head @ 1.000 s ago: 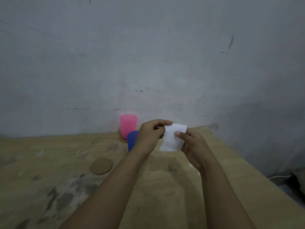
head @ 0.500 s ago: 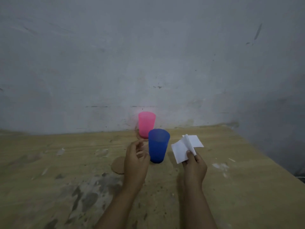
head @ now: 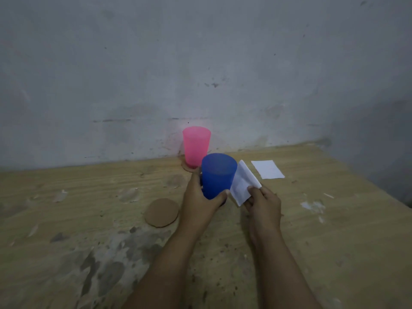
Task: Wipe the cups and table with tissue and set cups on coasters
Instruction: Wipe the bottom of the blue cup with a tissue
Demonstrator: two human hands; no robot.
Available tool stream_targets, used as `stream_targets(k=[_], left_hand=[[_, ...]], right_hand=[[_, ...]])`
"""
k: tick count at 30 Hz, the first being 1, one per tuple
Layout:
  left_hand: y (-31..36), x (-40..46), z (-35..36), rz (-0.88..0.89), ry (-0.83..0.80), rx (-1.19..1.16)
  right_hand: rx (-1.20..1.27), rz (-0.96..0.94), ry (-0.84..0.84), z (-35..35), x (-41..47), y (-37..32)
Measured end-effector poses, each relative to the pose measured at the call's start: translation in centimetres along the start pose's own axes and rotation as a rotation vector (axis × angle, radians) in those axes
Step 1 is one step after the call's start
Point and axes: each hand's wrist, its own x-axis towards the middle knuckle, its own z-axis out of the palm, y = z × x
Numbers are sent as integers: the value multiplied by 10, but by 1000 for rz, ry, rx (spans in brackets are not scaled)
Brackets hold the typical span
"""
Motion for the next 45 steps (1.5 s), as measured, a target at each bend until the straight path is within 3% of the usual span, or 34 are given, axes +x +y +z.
stream_targets(k=[7,13,19,28,38,45], left_hand=[[6,1,-2,48,91,-69],[8,3,-6,71,227,-169],[8,2,-3,100,217,-200],[9,1,1,144,204,-222],[8,3,-3,164,232,-153],[8,1,0,187,211,-144]], right_hand=[[86,17,12,0,-3,-6],[326,259,-69,5,-8,-10],[556,311,-454,7,-15,-10],[571,328,-683,9,-18,-8],[587,410,-599,2,-9,-8],[690,399,-688,5,-15,-11]])
